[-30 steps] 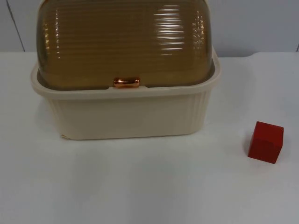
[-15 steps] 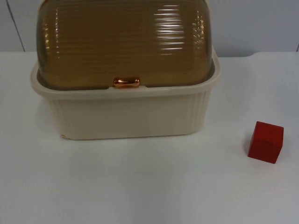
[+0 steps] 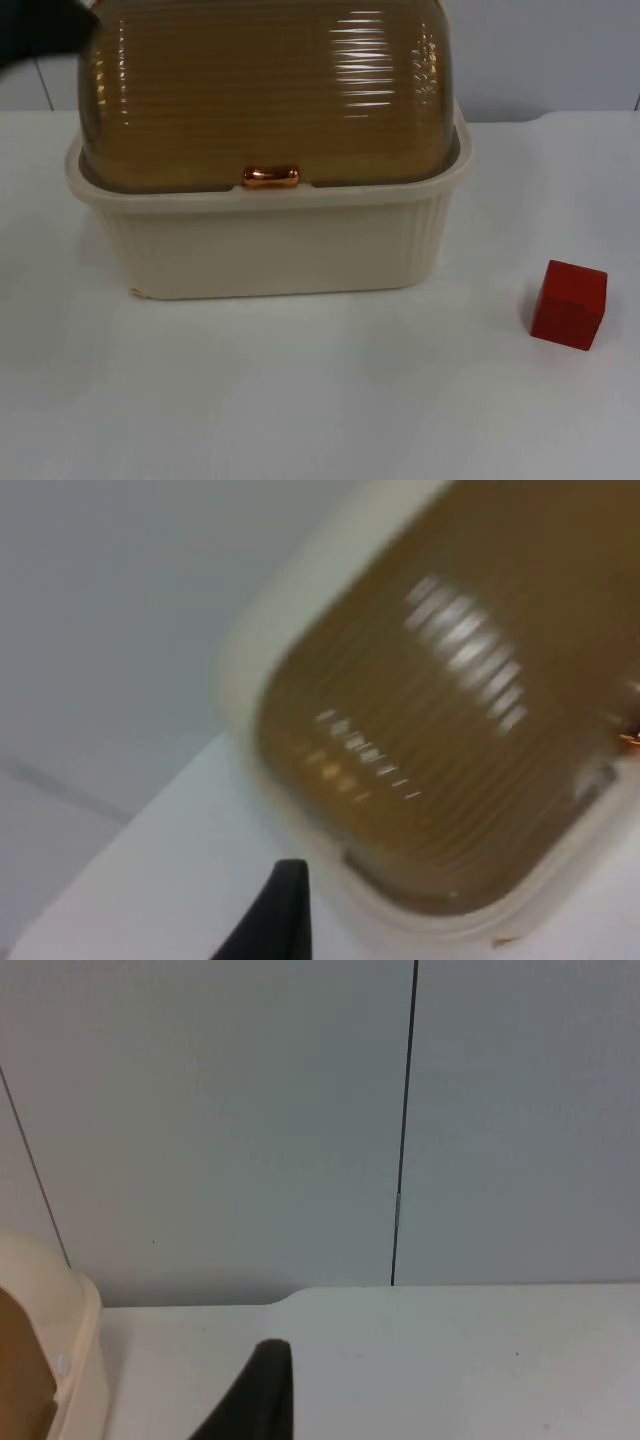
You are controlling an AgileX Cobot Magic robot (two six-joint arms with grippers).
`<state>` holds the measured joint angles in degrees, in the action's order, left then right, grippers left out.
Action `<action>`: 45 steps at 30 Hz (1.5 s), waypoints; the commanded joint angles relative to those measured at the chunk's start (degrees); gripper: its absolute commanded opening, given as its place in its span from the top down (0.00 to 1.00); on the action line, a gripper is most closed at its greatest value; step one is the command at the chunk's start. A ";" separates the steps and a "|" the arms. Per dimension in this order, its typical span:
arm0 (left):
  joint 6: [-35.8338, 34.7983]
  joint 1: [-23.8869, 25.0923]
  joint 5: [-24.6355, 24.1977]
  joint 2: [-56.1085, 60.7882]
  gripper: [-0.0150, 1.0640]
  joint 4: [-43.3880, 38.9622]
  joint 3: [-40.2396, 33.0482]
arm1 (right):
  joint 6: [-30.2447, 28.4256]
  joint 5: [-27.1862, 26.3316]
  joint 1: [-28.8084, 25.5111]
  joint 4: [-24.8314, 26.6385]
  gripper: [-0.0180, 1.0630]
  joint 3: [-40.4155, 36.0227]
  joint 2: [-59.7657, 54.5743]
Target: Open the box lid with the left hand, place the block into the box with the right hand, then close the box lid with the left hand.
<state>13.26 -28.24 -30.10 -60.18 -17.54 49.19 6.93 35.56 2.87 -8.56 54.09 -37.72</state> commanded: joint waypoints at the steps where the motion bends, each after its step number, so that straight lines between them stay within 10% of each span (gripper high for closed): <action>1: 2.61 -4.71 0.37 -2.65 0.01 -3.95 0.36 | -0.33 -0.67 -0.36 -0.19 0.03 0.39 0.00; 13: 6.86 -15.69 1.10 -19.37 0.01 -20.05 0.36 | -0.33 -0.67 -0.36 -0.19 0.03 0.39 0.00; 22: -2.67 -19.50 5.27 -25.01 0.02 -25.13 0.13 | -2.23 -0.69 -0.36 -0.31 0.03 0.39 0.00; 27: -22.50 -24.49 2.43 -25.12 0.08 -44.54 -1.28 | -2.23 -0.69 -0.36 -0.31 0.03 0.39 0.00; 33: -64.82 -26.41 -3.94 -26.39 0.11 -82.41 -11.17 | -2.23 -0.69 -0.36 -0.31 0.03 0.39 0.00; 45: -64.84 -26.28 -4.23 -33.59 0.11 -82.41 -10.52 | -2.46 -1.03 -0.36 -0.31 0.03 0.39 0.00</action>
<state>-51.00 -54.24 -34.16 -92.55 -99.40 38.38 4.93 35.43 2.87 -8.56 54.09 -37.72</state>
